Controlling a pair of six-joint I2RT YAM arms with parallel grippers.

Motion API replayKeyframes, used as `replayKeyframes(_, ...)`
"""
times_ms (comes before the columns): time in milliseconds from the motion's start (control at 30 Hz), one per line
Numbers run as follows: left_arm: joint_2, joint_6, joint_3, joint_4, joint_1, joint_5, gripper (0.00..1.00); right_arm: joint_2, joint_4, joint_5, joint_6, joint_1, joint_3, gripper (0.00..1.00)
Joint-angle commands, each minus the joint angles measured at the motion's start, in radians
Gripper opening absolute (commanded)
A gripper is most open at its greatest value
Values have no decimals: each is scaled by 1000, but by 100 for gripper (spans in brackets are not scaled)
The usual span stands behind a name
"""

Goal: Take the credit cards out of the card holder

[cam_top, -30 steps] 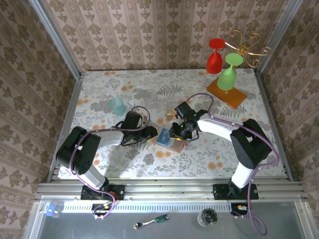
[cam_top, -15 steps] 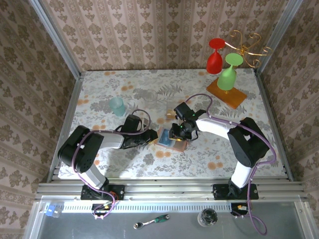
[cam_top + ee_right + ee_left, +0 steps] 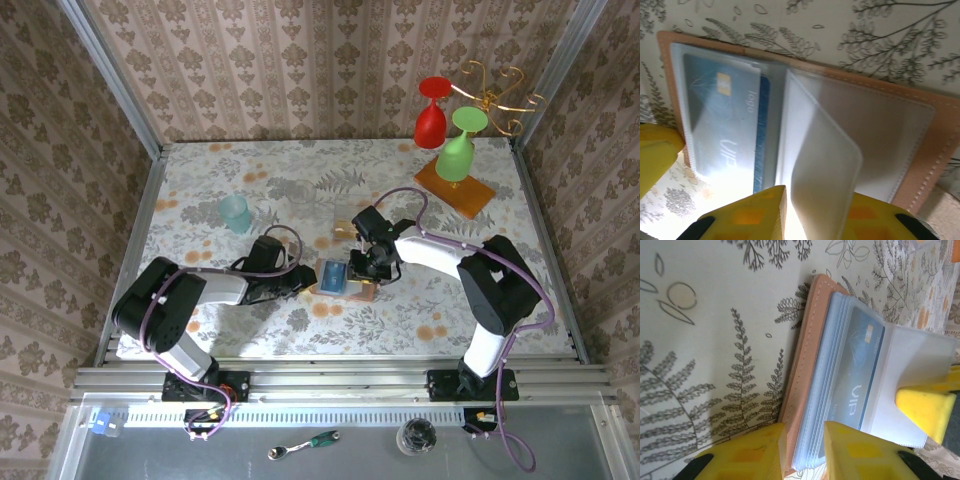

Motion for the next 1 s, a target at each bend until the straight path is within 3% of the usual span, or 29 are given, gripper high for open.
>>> replayKeyframes(0, -21, -15, -15, -58, -17, -10, 27, -33, -68, 64, -37, -10, 7, 27)
replayKeyframes(533, -82, 18, 41, -168, -21, -29, 27, -68, -199, 218, -100, -14, 47, 37)
replayKeyframes(700, -98, 35, 66, -205, -21, -32, 27, -103, -183, 163, -87, -9, 61, 36)
replayKeyframes(967, -100, 41, 88, -214, -21, -29, 24, -114, -23, -43, 0, 7, 39, 33)
